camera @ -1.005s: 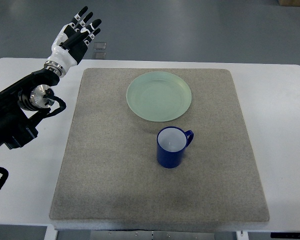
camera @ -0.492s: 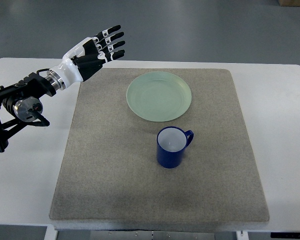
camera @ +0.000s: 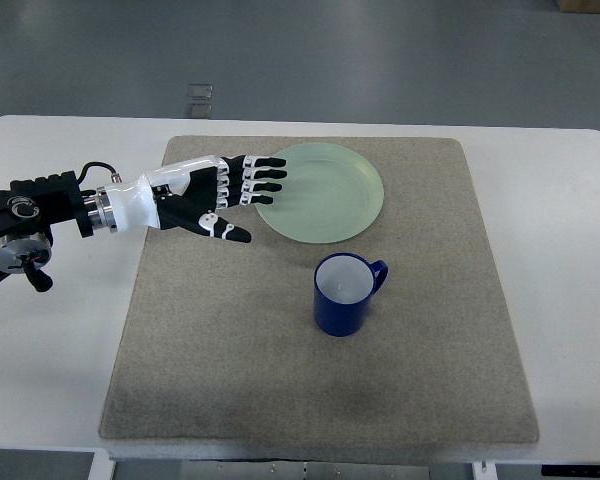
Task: Place cup left of plate with left hand
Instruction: 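Swing the left hand down and reach toward the blue mug, then wrap the left hand fingers around the blue mug body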
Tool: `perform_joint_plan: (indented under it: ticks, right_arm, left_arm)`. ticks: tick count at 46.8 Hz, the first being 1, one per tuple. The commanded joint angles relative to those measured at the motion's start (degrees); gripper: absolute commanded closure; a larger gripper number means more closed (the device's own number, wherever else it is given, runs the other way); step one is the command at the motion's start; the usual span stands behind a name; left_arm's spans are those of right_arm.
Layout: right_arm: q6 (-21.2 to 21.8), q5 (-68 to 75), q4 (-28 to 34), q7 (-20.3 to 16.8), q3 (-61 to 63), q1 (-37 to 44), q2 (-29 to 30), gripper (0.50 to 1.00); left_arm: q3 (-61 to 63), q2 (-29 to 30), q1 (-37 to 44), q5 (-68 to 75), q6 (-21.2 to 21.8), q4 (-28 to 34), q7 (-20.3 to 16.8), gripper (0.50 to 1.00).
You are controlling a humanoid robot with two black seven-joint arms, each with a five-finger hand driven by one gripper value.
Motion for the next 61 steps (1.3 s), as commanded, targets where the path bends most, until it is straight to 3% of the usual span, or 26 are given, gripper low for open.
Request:
perform_joint_plan:
  ticks: [1,22,61]
  right_arm:
    - [-0.01,0.0,0.0,0.0,0.0,0.0,0.0,0.568]
    - [-0.01,0.0,0.0,0.0,0.0,0.0,0.0,0.568]
    - [-0.01,0.0,0.0,0.0,0.0,0.0,0.0,0.568]
  left_arm:
    - [0.06,0.03,0.2,0.31,-1.85,-0.3,0.0,0.506]
    - [2.87,0.73,0.64,1.98,-2.4,-0.56,0.0,0.506]
    - [2.7,-7.0,1.52,9.36,-2.4,1.63,0.0,0.504]
